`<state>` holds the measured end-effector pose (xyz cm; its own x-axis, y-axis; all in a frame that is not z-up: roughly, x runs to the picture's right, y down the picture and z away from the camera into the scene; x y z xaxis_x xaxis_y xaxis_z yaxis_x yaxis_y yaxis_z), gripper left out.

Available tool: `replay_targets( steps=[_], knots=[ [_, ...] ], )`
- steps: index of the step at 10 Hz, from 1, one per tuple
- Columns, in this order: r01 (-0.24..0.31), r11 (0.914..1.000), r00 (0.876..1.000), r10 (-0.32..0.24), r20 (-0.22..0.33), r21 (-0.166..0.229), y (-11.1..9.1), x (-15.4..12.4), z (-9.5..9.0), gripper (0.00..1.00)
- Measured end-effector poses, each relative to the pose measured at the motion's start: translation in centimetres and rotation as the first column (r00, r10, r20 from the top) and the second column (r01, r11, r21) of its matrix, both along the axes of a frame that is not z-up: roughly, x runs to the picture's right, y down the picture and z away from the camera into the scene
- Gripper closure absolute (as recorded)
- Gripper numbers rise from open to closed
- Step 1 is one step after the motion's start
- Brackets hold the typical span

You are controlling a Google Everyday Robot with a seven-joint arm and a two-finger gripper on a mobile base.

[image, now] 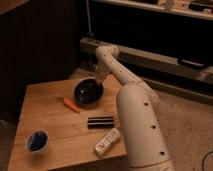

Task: Drag the ceramic bowl in a circle

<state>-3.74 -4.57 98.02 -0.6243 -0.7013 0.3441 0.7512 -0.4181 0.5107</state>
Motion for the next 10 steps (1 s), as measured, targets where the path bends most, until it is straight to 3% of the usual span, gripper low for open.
replay_targets(
  steps=[4, 5, 7, 10],
  knots=[
    [-0.004, 1.0, 1.0, 0.004, -0.004, 0.001, 0.0, 0.4, 0.0, 1.0],
    [-0.03, 0.9995, 0.999, 0.03, -0.017, 0.005, -0.3, 1.3, 0.0, 1.0],
    [-0.113, 0.9935, 0.992, 0.114, -0.049, 0.013, -0.8, 5.3, 0.0, 1.0],
    [-0.2, 0.9798, 0.976, 0.2, -0.086, 0.014, 0.6, 13.2, -1.1, 1.0]
  ],
)
